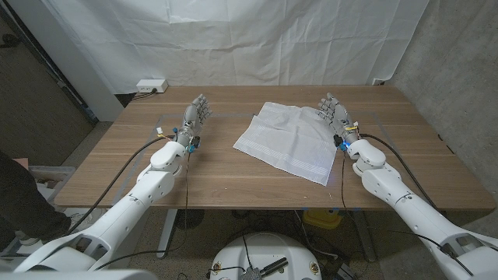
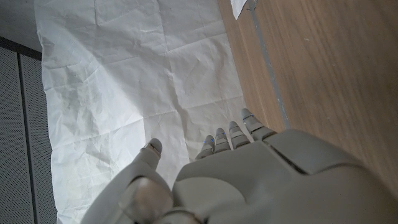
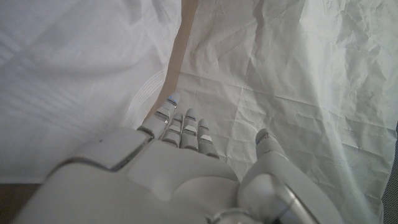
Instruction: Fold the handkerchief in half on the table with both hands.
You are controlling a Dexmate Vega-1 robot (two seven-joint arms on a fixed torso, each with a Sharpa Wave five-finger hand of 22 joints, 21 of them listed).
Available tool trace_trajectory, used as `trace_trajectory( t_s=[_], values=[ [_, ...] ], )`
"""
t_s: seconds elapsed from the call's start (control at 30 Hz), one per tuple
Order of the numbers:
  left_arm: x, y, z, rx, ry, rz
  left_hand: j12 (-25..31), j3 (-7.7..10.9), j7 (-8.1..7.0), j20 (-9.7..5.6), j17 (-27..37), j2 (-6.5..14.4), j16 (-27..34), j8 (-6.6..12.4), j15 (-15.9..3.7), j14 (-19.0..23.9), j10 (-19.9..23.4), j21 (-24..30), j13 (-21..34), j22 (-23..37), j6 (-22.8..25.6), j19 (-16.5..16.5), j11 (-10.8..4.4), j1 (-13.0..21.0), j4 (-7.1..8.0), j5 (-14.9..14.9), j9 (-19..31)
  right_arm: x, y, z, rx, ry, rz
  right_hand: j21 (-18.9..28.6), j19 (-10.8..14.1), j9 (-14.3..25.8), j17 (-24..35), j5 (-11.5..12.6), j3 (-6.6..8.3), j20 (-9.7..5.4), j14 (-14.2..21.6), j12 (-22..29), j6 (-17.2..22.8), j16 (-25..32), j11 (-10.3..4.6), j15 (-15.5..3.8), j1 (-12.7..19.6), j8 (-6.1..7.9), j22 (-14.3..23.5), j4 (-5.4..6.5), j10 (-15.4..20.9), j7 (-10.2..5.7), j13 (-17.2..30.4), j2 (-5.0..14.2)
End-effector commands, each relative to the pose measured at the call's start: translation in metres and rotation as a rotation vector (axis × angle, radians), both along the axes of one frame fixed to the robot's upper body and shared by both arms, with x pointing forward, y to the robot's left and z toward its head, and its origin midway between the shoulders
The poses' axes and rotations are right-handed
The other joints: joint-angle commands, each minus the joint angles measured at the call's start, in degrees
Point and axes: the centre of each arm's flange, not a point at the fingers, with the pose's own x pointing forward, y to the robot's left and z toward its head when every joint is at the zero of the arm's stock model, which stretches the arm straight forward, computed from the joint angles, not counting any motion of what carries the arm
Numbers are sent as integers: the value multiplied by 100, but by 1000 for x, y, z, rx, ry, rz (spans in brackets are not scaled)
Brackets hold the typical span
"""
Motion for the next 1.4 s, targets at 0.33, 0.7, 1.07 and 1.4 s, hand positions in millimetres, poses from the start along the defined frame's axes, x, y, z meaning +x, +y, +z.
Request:
trace_trajectory(
  t_s=[0.33,0.7,1.07,1.4],
  values=[
    [-7,-9,8,160,-81,41,51,50,-189,3,13,92,34,70,-25,-25,41,18,21,21,48,-35,-91,23,-2,42,9,-8,-6,2,-8,-16,-21,37,46,17,30,24,37,-3,0,40,1,25,-19,40,56,31,18,8,53,25,8,1],
    [-7,-21,21,350,-155,66,51,66,-251,2,10,107,31,88,-40,-18,52,10,20,20,122,-30,-112,42,-13,44,9,-9,-8,12,-36,-35,-37,39,50,17,27,25,41,-2,5,47,21,25,-16,40,68,38,18,0,73,18,8,6],
    [-6,-36,33,584,-217,77,41,86,-286,-11,8,127,19,82,-62,-41,38,-3,19,19,143,-35,-165,64,-24,48,7,-7,-9,24,-62,-57,-50,39,51,17,27,26,43,3,11,48,26,27,-15,43,69,38,18,0,79,12,8,6],
    [-8,-50,35,775,-264,74,33,110,-322,-29,6,155,-4,72,-77,-102,25,-29,18,18,149,-71,-206,87,-33,51,6,-6,-7,31,-86,-69,-53,39,54,17,27,26,47,1,10,51,43,26,-16,38,75,43,18,-3,87,11,8,13]
  ],
)
